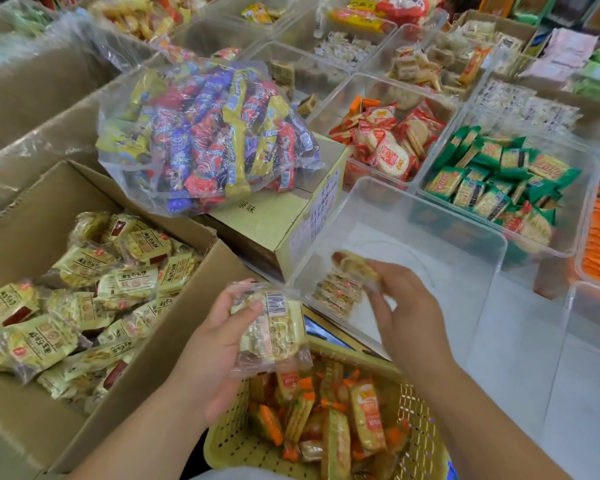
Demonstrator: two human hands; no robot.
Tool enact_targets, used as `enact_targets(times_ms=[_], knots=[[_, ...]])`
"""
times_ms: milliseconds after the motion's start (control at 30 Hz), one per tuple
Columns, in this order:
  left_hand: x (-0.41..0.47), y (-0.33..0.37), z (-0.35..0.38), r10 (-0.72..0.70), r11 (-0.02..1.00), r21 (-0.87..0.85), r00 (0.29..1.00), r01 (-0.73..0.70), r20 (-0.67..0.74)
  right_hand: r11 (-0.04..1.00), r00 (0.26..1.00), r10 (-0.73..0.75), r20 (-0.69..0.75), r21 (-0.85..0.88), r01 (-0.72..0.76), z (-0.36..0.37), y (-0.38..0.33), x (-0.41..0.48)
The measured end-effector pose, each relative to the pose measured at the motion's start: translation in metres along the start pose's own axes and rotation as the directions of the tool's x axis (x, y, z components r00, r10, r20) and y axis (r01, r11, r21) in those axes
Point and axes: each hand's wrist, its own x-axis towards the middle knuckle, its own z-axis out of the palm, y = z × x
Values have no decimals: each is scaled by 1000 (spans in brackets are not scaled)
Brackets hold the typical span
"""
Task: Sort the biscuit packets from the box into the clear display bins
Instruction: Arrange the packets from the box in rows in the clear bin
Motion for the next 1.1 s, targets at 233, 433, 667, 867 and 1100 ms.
enact_targets(times_ms=[233, 433, 667, 867, 1100], knots=[[10, 1, -15, 14, 975, -221, 996, 5, 85, 895, 893, 412, 180, -263, -360, 34, 67, 95], [10, 1, -24, 19, 981, -193, 999, -12, 32, 849, 765, 526, 372, -294, -440, 79, 85, 105], [5, 9, -23, 20, 967, -255, 998, -7, 51, 875, 763, 480, 434, -300, -379, 81, 80, 96], [-2, 17, -8, 299, 953, 66, 954, -297, -21, 958, 913, 236, 333, 75, -276, 38, -1, 52], [0, 13, 21, 517, 207, 682, 670, -701, 532, 198, 703, 156, 694, 676, -710, -1, -63, -21]])
